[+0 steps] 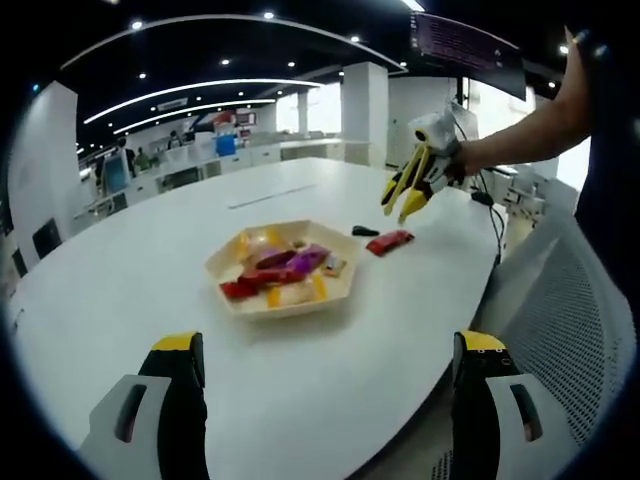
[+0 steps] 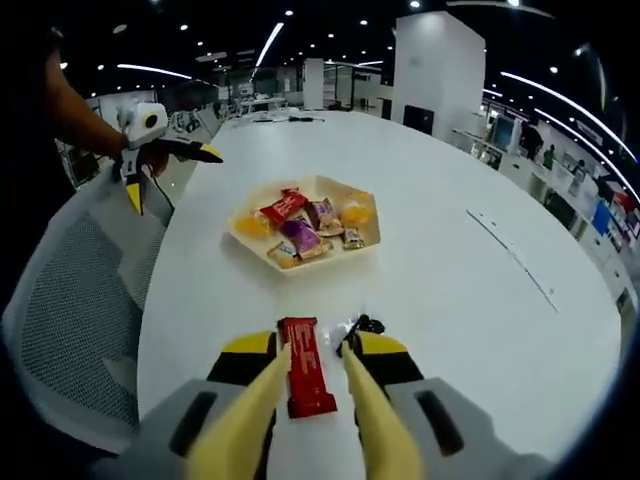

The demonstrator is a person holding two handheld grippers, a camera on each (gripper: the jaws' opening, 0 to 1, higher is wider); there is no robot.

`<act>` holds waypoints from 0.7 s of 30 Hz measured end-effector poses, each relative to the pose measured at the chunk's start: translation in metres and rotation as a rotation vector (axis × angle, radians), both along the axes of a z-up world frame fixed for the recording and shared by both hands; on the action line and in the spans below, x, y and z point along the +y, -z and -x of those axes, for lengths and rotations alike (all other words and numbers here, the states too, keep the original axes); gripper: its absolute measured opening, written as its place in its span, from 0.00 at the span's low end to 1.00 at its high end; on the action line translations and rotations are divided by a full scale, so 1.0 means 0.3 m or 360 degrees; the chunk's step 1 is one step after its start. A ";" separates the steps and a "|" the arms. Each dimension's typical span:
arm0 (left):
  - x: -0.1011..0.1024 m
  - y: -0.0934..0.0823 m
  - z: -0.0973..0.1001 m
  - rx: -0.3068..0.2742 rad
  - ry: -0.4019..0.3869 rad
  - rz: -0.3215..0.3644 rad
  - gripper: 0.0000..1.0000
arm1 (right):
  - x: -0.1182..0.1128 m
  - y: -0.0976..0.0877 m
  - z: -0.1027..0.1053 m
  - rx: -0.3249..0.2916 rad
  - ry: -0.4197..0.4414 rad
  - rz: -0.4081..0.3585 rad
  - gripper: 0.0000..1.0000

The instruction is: Place the target food into the container with the food tongs after gripping and lifting it, then release it inside without dropping or visibly crushing the food.

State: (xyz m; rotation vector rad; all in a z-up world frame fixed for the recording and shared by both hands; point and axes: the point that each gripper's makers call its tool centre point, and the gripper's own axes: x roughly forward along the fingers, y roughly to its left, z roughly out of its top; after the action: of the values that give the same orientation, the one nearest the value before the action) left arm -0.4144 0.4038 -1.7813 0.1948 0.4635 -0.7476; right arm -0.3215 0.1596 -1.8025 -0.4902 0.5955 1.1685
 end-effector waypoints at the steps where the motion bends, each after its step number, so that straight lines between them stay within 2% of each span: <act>1: 0.000 0.000 0.001 0.0002 0.0000 -0.0002 0.99 | 0.002 0.004 0.001 -0.0003 -0.0003 0.0001 0.29; 13: 0.002 0.001 0.001 0.0002 -0.0004 -0.0006 0.99 | 0.006 0.069 0.006 0.0041 -0.0045 0.0070 0.29; 21: 0.004 0.003 0.002 0.0007 -0.0006 -0.0010 0.99 | 0.016 0.069 0.013 0.0078 -0.0066 0.0057 0.29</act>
State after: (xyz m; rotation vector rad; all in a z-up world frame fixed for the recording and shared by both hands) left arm -0.4148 0.4051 -1.7823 0.1980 0.4704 -0.7432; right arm -0.3255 0.1643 -1.8232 -0.5076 0.6520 1.2136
